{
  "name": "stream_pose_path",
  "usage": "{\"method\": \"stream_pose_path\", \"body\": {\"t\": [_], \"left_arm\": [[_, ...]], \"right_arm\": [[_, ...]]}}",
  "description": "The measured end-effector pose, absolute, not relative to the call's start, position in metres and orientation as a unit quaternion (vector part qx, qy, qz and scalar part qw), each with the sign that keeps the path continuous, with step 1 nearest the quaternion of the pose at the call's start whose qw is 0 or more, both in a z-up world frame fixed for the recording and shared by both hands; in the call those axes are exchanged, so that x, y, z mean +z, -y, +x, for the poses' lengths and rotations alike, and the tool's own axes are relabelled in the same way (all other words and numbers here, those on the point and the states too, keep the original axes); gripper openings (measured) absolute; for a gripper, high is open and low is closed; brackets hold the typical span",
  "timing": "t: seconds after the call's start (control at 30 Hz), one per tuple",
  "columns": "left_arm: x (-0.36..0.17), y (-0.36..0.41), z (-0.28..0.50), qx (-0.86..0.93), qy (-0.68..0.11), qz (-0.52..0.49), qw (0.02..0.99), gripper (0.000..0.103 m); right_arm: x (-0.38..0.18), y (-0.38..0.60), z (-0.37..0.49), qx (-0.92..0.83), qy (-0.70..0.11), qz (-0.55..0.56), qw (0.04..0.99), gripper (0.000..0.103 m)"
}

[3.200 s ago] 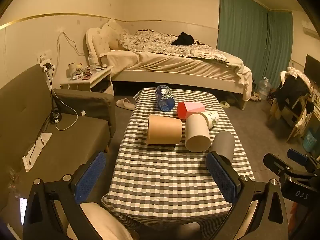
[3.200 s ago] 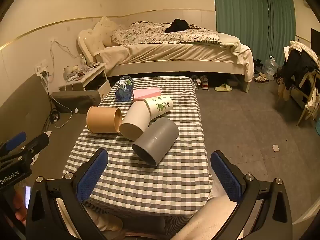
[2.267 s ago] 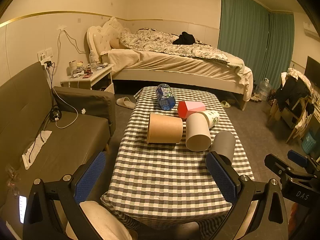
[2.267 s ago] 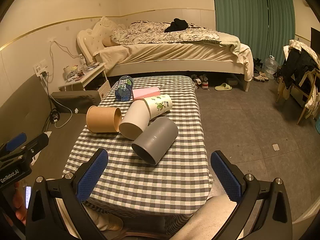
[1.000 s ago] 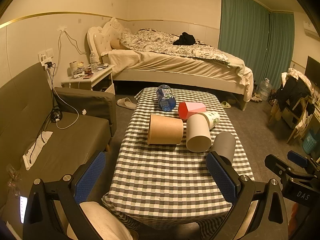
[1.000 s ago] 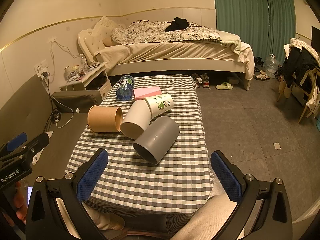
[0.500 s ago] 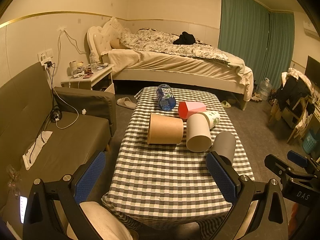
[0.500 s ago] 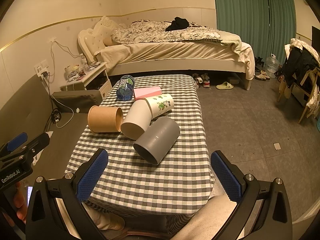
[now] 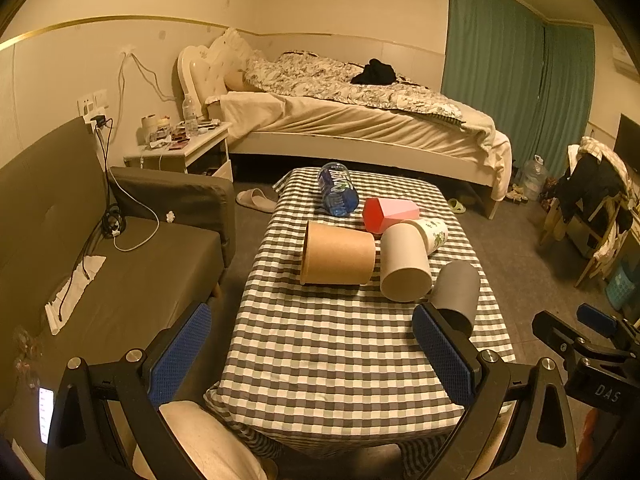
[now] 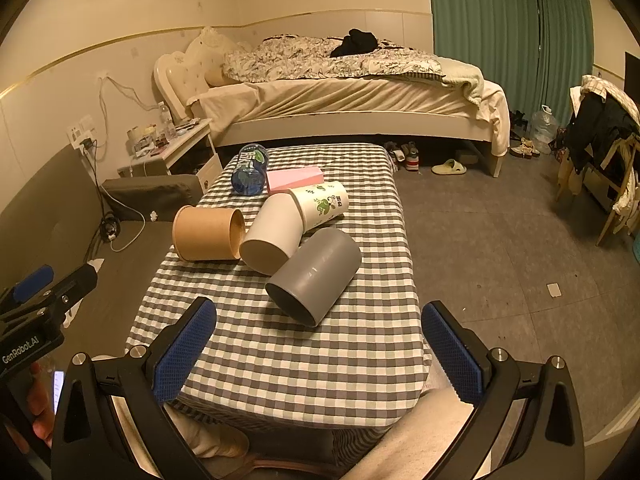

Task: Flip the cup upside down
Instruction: 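Reach the right tool to the blue-labelled water bottle and close on it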

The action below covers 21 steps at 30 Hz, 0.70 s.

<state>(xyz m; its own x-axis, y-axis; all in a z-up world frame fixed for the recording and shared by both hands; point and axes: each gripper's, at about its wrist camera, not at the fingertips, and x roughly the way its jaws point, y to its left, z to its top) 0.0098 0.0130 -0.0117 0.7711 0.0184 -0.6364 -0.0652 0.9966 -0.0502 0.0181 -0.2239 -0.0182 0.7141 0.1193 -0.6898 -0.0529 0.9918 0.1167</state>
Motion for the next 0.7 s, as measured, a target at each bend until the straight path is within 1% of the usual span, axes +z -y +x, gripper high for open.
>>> {"method": "stream_pose_path", "body": {"t": [0.2,0.43,0.7], "left_arm": [[-0.013,-0.022,0.025,0.029,-0.347,-0.040,0.937,0.103],[-0.015,-0.046,0.059,0.039,-0.360,-0.042,0.931,0.103],[-0.032,-0.094,0.120,0.069,-0.377,-0.037,0.923,0.103]], "right_arm": [[-0.016,0.219,0.027,0.046,-0.380,0.039,0.923,0.103],[-0.009,0.199,0.053,0.051,-0.386,0.017,0.921,0.103],[-0.003,0.148,0.124,0.087,-0.399,-0.010,0.913,0.103]]}}
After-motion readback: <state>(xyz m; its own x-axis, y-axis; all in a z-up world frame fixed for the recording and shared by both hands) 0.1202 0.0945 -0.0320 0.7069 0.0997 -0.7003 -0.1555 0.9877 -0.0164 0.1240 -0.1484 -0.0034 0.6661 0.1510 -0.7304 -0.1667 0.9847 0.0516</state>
